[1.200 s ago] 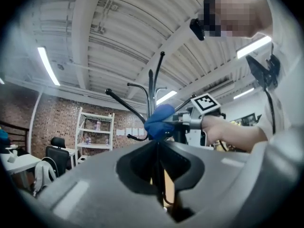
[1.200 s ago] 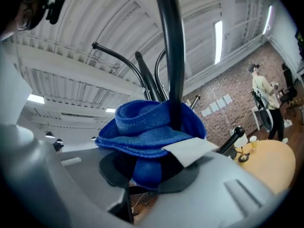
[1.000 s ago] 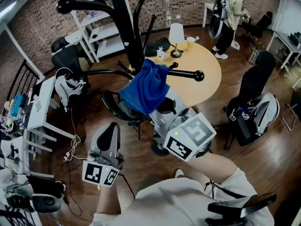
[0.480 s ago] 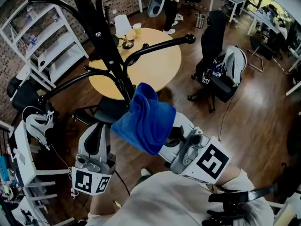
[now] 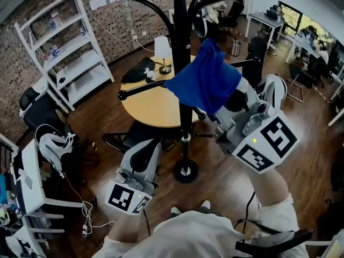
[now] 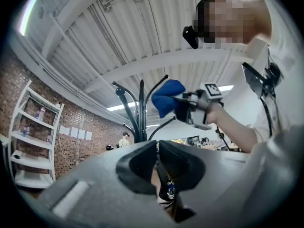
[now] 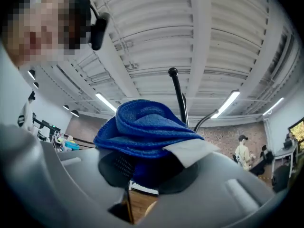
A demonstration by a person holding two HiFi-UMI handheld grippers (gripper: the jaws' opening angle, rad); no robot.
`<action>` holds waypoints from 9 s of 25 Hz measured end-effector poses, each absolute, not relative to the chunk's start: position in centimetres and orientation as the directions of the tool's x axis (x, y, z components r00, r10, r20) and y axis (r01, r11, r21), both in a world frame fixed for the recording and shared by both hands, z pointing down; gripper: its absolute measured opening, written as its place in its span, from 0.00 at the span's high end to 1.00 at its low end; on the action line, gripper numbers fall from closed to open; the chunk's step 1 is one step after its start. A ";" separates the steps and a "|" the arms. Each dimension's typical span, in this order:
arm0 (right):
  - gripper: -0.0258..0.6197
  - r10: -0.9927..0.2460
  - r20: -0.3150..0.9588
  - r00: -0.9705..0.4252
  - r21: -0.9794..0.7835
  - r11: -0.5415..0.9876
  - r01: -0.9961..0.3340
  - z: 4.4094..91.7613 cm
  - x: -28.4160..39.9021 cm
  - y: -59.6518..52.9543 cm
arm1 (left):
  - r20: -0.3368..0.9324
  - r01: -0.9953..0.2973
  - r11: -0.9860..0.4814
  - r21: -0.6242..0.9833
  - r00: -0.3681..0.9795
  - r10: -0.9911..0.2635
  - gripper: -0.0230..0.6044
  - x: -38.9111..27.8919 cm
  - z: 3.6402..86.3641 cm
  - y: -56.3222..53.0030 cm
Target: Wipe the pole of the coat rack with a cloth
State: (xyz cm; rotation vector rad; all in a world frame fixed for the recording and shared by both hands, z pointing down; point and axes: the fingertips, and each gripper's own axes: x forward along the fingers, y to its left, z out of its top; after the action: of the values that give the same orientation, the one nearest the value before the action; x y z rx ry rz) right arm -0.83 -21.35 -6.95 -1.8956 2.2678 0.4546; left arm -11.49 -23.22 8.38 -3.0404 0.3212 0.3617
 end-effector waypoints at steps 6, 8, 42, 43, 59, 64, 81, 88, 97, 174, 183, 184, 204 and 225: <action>0.82 -0.977 -0.091 -0.192 0.138 0.178 -0.974 -6.0 1.1 -31.1 | -0.223 -0.149 -0.988 0.029 0.963 -0.151 0.94 -11.0 9.2 -23.1; 0.82 -0.975 -0.003 -0.222 0.068 0.221 -0.973 -1.3 1.3 -32.3 | -0.209 -0.164 -0.985 0.043 0.963 -0.170 0.94 -11.7 10.2 -23.1; 0.81 -0.809 0.101 -0.579 0.022 0.584 -0.812 16.1 7.9 -31.7 | -0.013 -0.674 -0.728 0.123 0.733 -0.680 0.94 -3.4 19.6 -21.1; 0.81 -0.796 0.121 -0.593 0.011 0.598 -0.801 17.6 7.4 -32.1 | 0.008 -0.698 -0.705 0.127 0.711 -0.703 0.94 -4.4 20.5 -20.5; 0.81 -0.604 0.576 -0.552 -0.138 0.593 -0.793 43.0 6.1 -31.9 | 0.064 -0.782 -0.608 0.140 0.620 -0.782 0.94 -6.6 24.6 -21.8; 0.81 -0.690 0.470 -0.550 -0.146 0.554 -0.820 39.8 5.8 -31.0 | 0.034 -0.753 -0.646 0.122 0.654 -0.756 0.94 -7.2 23.3 -23.3; 0.81 -0.975 0.207 -0.077 -0.035 0.071 -0.997 25.3 -1.7 -26.4 | -0.055 -0.366 -0.927 0.085 0.927 -0.371 0.94 -14.8 20.0 -30.7; 0.81 -0.975 0.127 0.183 0.105 -0.170 -0.980 17.8 -0.2 -32.5 | -0.066 -0.206 -0.973 0.103 0.975 -0.213 0.94 -15.8 19.0 -31.2; 0.81 -0.899 0.387 0.206 0.006 -0.221 -0.975 36.9 1.2 -33.0 | -0.046 -0.170 -0.972 0.164 0.983 -0.179 0.94 -16.7 21.2 -32.1; 0.81 -0.692 0.065 -0.719 0.013 0.721 -0.693 89.6 6.8 -28.9 | -0.131 -0.667 -0.745 0.013 0.737 -0.663 0.94 -5.7 73.6 -25.8; 0.81 -0.560 0.538 -0.629 -0.098 0.700 -0.707 126.2 5.4 -26.7 | -0.123 -0.696 -0.718 0.020 0.711 -0.693 0.94 -6.2 74.9 -27.1; 0.81 -0.564 0.564 -0.602 -0.101 0.677 -0.729 128.4 5.6 -26.6 | -0.122 -0.700 -0.714 0.022 0.707 -0.697 0.94 -6.3 75.1 -27.2; 0.81 -0.700 -0.217 -0.681 0.229 0.641 -0.732 52.1 -1.0 -26.3 | -0.077 -0.647 -0.762 0.000 0.760 -0.646 0.94 -3.2 77.3 -27.7; 0.81 -0.816 0.462 -0.348 0.070 0.425 -0.903 122.2 -0.2 -30.6 | -0.129 -0.795 -0.600 0.084 0.589 -0.798 0.94 -12.7 77.0 -29.1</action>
State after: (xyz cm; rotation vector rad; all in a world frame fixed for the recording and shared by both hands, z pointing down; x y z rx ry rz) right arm -0.23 -30.58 122.15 -1.9361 2.9936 -0.3631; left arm -12.70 -29.12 77.01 -2.8152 1.4115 0.2427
